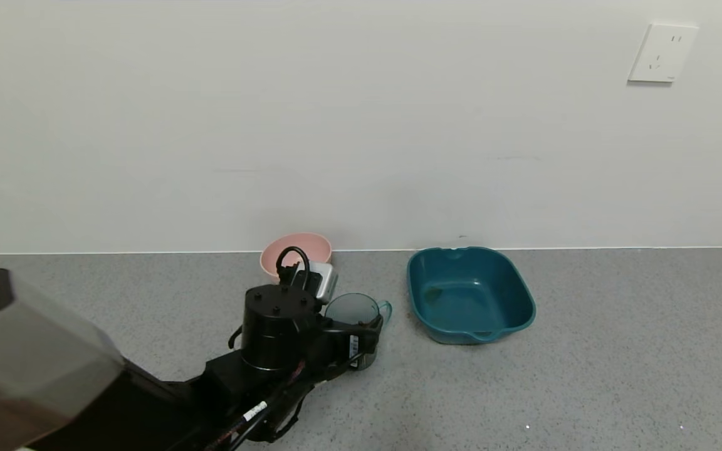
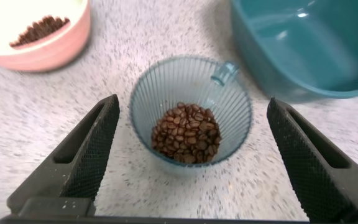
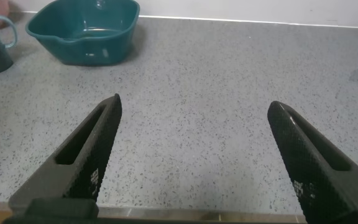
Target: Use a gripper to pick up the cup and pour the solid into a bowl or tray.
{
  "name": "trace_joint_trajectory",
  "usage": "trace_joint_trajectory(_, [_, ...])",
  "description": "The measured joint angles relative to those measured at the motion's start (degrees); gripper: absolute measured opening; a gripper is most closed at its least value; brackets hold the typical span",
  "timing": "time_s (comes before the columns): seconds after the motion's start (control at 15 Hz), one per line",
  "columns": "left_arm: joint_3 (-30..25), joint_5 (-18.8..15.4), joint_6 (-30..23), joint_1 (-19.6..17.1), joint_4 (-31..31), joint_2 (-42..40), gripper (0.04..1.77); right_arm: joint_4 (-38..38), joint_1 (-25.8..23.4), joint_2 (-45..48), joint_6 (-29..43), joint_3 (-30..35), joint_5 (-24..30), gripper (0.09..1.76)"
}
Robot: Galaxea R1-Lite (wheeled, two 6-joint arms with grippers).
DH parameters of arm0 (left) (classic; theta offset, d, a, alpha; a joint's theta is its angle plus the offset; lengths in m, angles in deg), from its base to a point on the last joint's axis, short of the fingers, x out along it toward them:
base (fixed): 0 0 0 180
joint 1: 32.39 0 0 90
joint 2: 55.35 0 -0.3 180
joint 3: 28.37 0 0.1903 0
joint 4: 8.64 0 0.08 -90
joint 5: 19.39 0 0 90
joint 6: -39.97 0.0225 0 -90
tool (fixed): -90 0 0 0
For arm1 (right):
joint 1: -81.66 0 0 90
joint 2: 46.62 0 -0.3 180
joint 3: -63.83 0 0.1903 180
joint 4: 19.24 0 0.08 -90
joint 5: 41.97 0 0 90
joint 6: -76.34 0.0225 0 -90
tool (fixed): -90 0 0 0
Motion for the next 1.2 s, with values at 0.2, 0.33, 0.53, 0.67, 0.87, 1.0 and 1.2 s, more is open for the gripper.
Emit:
trace_joint_trajectory(0.2, [0.84, -6.39, 3.47, -2.77, -8.77, -8.83, 1.70, -0.02, 0.00, 0.00, 0.02, 0.00, -0.02, 1.71])
trace_joint_trajectory(0.33, [1.76, -13.07, 5.24, -6.21, -15.60, -15.17, 1.71, -0.02, 0.05, 0.00, 0.05, 0.00, 0.00, 1.71])
trace_joint_trajectory(0.53, [5.28, -24.36, 6.21, -13.71, -28.70, -24.92, 1.71, -0.02, 0.02, 0.00, -0.01, 0.00, 0.00, 1.71])
trace_joint_trajectory(0.67, [8.13, -29.54, 7.47, -19.16, -35.56, -30.65, 1.71, -0.02, 0.00, 0.00, 0.00, 0.00, 0.00, 1.71])
trace_joint_trajectory(0.87, [9.97, -33.32, 10.02, -24.41, -44.51, -38.45, 1.71, -0.02, 0.02, 0.00, 0.00, 0.00, -0.02, 1.71])
trace_joint_trajectory(1.0, [10.76, -33.51, 11.00, -26.38, -51.63, -43.45, 1.71, -0.02, 0.02, 0.00, 0.00, 0.00, -0.02, 1.71])
trace_joint_trajectory(1.2, [13.71, -32.16, 11.79, -28.21, -64.34, -51.54, 1.71, -0.02, 0.02, 0.00, 0.02, 0.00, 0.00, 1.71])
